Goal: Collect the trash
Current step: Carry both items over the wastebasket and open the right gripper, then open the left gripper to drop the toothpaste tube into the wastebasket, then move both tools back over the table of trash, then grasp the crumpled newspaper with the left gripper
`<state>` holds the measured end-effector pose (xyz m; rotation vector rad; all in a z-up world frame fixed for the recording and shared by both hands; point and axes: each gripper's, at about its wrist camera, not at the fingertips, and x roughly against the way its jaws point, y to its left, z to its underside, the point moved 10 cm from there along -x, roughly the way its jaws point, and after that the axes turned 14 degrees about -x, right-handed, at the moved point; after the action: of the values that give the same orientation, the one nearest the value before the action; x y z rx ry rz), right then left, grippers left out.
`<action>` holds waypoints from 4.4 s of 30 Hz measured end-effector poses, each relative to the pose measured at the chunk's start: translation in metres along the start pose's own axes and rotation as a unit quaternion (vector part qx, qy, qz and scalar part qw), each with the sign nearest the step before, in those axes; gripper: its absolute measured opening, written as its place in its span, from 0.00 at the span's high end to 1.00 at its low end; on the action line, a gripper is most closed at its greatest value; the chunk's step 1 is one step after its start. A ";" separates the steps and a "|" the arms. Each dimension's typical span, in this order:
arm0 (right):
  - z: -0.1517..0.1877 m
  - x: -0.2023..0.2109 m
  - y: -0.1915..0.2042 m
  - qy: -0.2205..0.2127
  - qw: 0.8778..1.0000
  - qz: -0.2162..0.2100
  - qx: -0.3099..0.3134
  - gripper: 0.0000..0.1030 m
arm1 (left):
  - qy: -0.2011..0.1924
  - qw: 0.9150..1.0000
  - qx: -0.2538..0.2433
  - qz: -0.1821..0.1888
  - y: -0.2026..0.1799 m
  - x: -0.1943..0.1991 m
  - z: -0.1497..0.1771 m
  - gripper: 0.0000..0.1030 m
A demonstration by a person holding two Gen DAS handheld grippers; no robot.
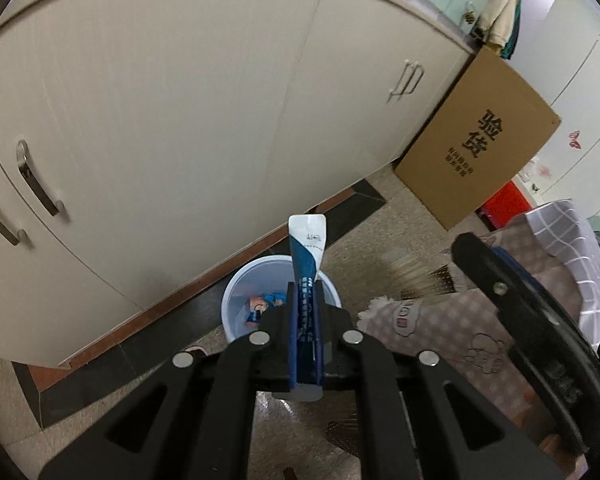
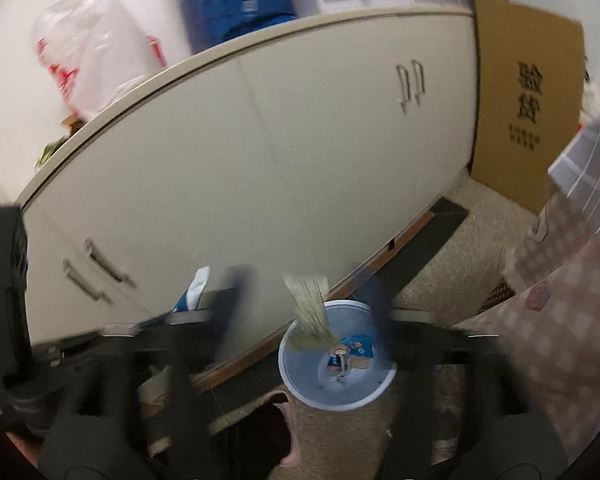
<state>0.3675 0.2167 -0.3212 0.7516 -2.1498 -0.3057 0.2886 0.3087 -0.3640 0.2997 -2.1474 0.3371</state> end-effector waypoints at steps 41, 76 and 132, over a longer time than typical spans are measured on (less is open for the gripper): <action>-0.005 0.016 -0.052 -0.041 0.997 0.045 -0.043 0.29 | 0.002 1.000 -0.031 0.000 -0.034 -0.035 -0.026 0.38; -0.072 0.241 -0.051 -0.159 0.985 -0.026 -0.060 0.25 | -0.142 0.984 -0.093 0.049 -0.172 0.151 -0.054 0.29; -0.060 0.390 -0.397 -0.246 0.912 0.157 -0.290 0.22 | -0.155 0.900 -0.405 0.052 -0.565 0.100 -0.031 0.97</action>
<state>0.3868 -0.3332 -0.2178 -0.0274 -2.3999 -0.9906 0.4466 -0.2160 -0.1923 -0.2616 -2.4093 -0.5920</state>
